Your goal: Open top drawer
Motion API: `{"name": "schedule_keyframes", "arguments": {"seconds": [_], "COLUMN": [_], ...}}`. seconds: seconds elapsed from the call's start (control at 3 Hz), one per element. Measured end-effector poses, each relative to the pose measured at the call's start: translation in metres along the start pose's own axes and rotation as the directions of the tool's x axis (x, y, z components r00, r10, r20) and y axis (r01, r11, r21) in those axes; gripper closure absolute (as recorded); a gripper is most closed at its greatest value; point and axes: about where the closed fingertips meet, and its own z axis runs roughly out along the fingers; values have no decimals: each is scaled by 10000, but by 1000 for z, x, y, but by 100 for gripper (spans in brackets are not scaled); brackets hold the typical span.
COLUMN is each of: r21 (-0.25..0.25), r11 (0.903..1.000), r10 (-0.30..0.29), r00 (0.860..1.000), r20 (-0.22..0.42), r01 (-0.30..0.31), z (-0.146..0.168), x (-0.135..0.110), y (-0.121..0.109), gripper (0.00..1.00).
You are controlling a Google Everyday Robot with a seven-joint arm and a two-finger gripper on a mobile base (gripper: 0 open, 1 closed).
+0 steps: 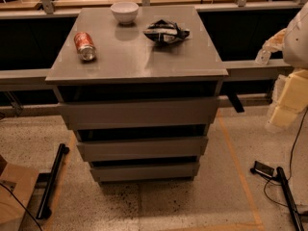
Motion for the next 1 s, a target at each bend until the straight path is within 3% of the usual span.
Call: {"name": "schedule_keyframes", "arguments": {"seconds": [0.33, 0.67, 1.0], "r21": [46, -108, -205], "r11": [10000, 9983, 9973], "r10": [15, 582, 705], "r00": [10000, 9979, 9971], "r20": [34, 294, 292], "r01": [-15, -579, -700], "z": [1, 30, 37], "x": [-1, -3, -1], "y": [-2, -21, -21], "gripper": [0, 0, 0]}}
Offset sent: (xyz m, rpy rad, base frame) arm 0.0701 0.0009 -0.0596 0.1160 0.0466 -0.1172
